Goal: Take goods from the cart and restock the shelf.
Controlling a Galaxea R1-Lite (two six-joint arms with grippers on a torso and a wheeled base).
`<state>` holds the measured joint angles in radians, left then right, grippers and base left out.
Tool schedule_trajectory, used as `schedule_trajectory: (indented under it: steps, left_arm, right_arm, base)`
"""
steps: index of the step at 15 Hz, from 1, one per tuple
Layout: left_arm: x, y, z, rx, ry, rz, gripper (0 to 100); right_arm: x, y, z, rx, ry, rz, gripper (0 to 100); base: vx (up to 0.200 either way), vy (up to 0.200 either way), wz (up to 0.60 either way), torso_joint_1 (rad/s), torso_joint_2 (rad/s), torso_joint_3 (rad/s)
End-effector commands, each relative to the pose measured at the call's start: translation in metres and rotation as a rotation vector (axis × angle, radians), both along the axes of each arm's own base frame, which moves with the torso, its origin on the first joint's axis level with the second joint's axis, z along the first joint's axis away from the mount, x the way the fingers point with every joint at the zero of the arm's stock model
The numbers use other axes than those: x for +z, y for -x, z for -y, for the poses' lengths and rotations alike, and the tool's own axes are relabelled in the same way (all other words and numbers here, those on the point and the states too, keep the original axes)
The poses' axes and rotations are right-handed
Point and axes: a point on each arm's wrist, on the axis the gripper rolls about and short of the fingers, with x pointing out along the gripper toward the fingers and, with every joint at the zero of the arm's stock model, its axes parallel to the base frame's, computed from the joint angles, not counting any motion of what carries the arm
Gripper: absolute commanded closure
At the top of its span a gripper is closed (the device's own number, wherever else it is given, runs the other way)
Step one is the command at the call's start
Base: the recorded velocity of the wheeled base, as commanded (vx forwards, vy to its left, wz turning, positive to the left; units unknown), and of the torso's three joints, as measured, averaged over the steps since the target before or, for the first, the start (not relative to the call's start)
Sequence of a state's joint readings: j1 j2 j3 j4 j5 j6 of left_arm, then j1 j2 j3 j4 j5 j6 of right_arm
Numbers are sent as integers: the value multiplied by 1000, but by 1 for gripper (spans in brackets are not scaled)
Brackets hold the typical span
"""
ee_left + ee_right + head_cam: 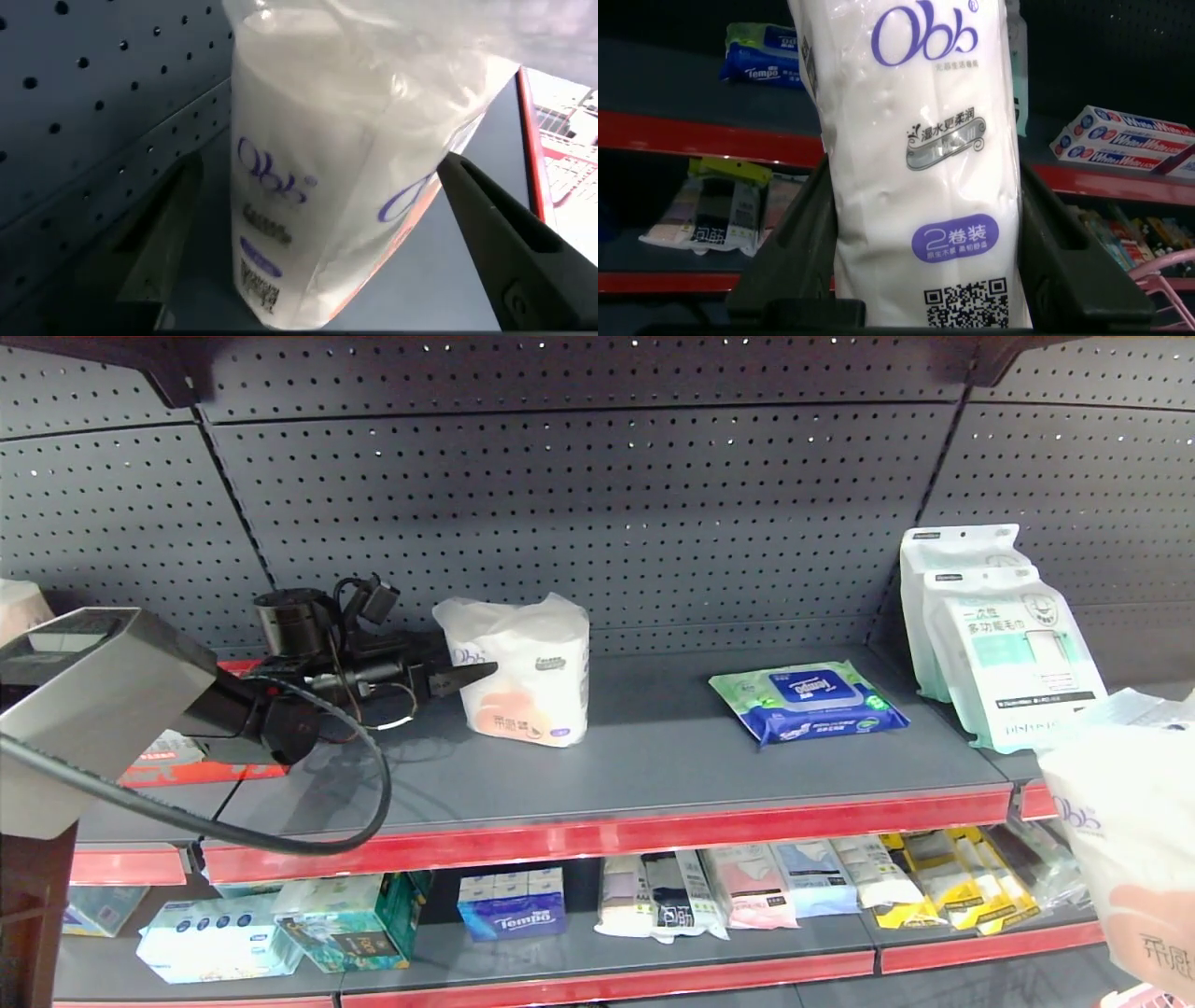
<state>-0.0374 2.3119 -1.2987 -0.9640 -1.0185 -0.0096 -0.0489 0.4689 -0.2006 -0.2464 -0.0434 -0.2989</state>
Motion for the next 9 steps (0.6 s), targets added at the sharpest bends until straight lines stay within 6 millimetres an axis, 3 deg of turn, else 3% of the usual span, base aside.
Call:
schedule_trajectory:
  steps: [1, 9]
  left_arm:
    - [2, -3, 6, -19, 3, 13, 0]
    - [-11, -5, 26, -56, 3, -14, 0]
  right_arm:
    - [0, 0, 0, 0, 2, -3, 100]
    - [0, 0, 0, -1, 8, -3, 100]
  base:
    - [0, 0, 0, 0, 0, 0]
    - [0, 0, 0, 0, 0, 0]
